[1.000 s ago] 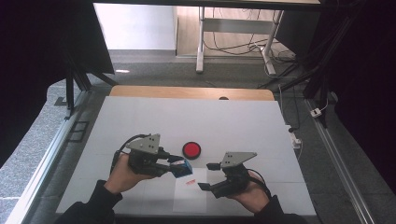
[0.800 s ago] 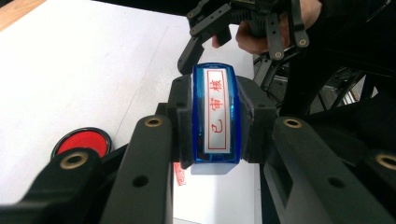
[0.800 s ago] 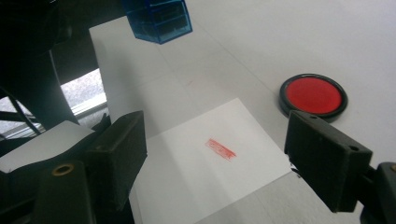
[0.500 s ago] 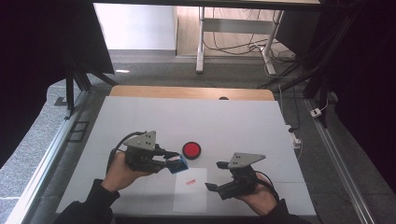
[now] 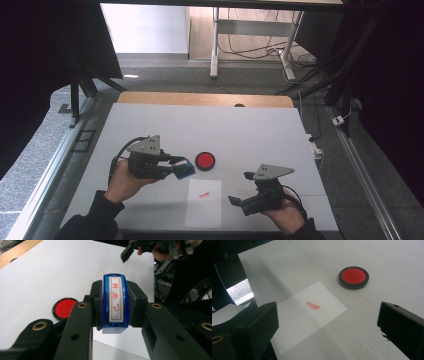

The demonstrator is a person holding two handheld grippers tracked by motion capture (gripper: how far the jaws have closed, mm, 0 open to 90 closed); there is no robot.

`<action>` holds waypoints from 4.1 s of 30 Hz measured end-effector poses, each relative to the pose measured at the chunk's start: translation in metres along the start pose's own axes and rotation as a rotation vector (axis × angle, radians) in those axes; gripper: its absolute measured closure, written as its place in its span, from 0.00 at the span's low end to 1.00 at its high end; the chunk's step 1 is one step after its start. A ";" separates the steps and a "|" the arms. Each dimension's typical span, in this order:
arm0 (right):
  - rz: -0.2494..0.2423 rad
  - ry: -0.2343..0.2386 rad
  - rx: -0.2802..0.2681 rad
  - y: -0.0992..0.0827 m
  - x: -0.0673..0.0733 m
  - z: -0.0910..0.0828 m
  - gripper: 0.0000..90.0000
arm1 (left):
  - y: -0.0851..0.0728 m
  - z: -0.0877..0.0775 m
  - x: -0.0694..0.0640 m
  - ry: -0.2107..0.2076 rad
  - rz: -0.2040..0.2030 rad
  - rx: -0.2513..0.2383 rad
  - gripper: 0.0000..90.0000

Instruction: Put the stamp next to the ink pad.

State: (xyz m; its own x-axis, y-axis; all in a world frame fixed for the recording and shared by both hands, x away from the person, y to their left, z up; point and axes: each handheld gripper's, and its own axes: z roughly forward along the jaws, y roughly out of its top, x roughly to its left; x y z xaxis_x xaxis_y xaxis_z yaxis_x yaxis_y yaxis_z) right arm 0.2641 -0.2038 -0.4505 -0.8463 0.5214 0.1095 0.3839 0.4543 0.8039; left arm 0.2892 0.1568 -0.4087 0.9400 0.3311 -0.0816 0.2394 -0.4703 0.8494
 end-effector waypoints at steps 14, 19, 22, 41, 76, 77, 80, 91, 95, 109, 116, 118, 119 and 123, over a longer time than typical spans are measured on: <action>0.030 -0.157 -0.002 -0.020 -0.005 -0.023 0.00 | -0.007 -0.007 0.010 0.083 -0.049 0.024 0.78; 0.051 -0.208 0.004 -0.028 -0.009 -0.032 0.00 | -0.012 -0.007 0.015 0.124 -0.060 0.052 0.78; 0.060 -0.220 0.013 -0.033 -0.011 -0.037 0.00 | -0.016 -0.008 0.018 0.151 -0.068 0.067 0.78; 0.140 -0.277 0.012 -0.051 -0.017 -0.063 0.00 | -0.045 -0.017 0.044 0.294 -0.211 0.108 0.78; 0.147 -0.256 0.040 -0.052 -0.019 -0.061 0.00 | -0.086 0.024 0.068 0.366 -0.285 0.250 0.77; 0.148 -0.256 0.040 -0.052 -0.019 -0.061 0.00 | -0.086 0.024 0.068 0.367 -0.286 0.254 0.77; 0.148 -0.255 0.044 -0.051 -0.020 -0.061 0.00 | -0.088 0.026 0.069 0.363 -0.291 0.266 0.77; 0.149 -0.252 0.047 -0.051 -0.020 -0.061 0.00 | -0.090 0.028 0.072 0.351 -0.318 0.271 0.70; 0.150 -0.251 0.048 -0.051 -0.020 -0.061 0.00 | -0.089 0.027 0.072 0.339 -0.333 0.252 0.63; 0.149 -0.246 0.054 -0.051 -0.020 -0.060 0.00 | -0.075 0.010 0.064 0.334 -0.303 0.142 0.35; 0.149 -0.241 0.056 -0.051 -0.020 -0.060 0.00 | -0.068 0.008 0.057 0.325 -0.292 0.147 0.21; 0.149 -0.239 0.057 -0.051 -0.020 -0.060 0.00 | -0.066 0.008 0.054 0.317 -0.294 0.149 0.15; 0.148 -0.238 0.057 -0.051 -0.020 -0.060 0.00 | -0.064 0.007 0.052 0.314 -0.294 0.148 0.13; 0.146 -0.235 0.061 -0.051 -0.020 -0.060 0.00 | -0.061 0.005 0.046 0.289 -0.309 0.128 0.09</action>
State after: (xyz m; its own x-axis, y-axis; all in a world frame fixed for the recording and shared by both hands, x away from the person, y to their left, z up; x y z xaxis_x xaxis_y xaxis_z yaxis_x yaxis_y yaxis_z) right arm 0.2398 -0.2805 -0.4587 -0.6741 0.7345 0.0775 0.5231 0.4007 0.7522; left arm 0.3192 0.1970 -0.4669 0.7177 0.6784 -0.1572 0.5436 -0.4047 0.7353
